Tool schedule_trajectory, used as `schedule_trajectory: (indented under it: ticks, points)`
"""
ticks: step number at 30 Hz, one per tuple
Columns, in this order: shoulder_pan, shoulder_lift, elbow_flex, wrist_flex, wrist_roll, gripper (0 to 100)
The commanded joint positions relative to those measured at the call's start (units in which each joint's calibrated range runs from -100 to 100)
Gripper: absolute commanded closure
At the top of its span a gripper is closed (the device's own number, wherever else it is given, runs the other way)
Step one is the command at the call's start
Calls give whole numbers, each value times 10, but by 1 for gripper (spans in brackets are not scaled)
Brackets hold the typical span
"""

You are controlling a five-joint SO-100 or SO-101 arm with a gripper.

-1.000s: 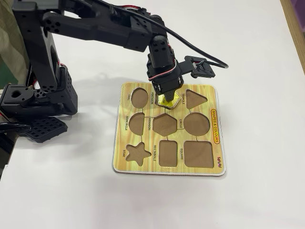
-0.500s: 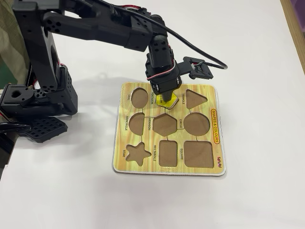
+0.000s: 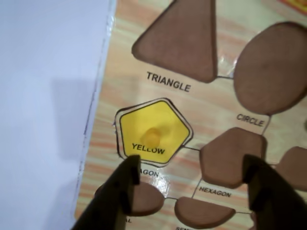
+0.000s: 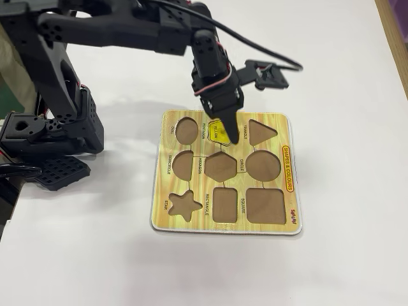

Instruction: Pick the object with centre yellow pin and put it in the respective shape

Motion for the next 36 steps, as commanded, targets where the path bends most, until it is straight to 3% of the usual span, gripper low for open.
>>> schedule_trajectory:
  ticks: [1,15,36]
  points:
    - [2,-63,-7,-6,-1,75]
    - [13,-168,-3,-5,-1,75]
    - [64,-429,235,-5,-2,75]
